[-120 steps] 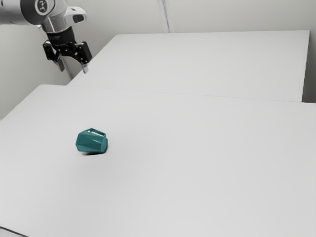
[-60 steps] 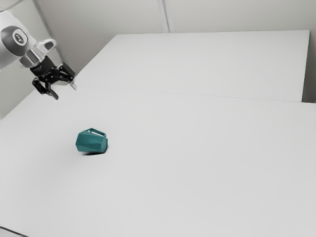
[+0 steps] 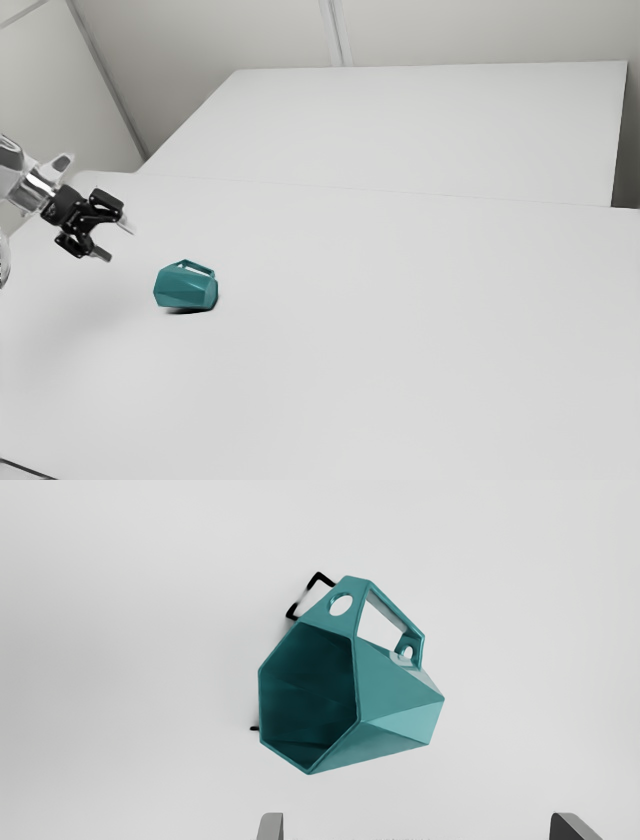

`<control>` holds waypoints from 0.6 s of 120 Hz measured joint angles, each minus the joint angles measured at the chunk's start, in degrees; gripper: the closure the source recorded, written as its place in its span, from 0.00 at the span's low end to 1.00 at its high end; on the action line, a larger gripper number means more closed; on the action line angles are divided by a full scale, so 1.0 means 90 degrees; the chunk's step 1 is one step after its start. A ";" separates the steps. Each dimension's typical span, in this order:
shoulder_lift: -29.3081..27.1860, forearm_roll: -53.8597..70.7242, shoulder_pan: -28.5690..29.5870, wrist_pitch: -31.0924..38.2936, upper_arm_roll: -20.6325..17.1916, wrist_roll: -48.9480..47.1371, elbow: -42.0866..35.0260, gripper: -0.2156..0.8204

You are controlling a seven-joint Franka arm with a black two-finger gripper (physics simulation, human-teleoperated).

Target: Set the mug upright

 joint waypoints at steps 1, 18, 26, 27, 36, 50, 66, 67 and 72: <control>0.0035 -0.0026 0.0007 -0.0028 0.0005 0.0038 0.0001 0.23; 0.0486 -0.0355 0.0105 -0.0451 0.0060 0.0665 0.0032 0.23; 0.0714 -0.0478 0.0128 -0.0631 0.0125 0.0939 0.0090 0.23; 0.0738 -0.0493 0.0130 -0.0651 0.0130 0.0972 0.0097 0.23; 0.0924 -0.0617 0.0137 -0.0822 0.0154 0.1253 0.0132 0.23; 0.1090 -0.0783 0.0135 -0.0987 0.0161 0.1634 0.0147 0.23; 0.1391 -0.0985 0.0126 -0.1089 0.0152 0.1994 0.0345 0.23; 0.1408 -0.0995 0.0125 -0.1094 0.0150 0.2014 0.0356 0.23; 0.1493 -0.1067 0.0122 -0.1116 0.0145 0.2110 0.0429 0.23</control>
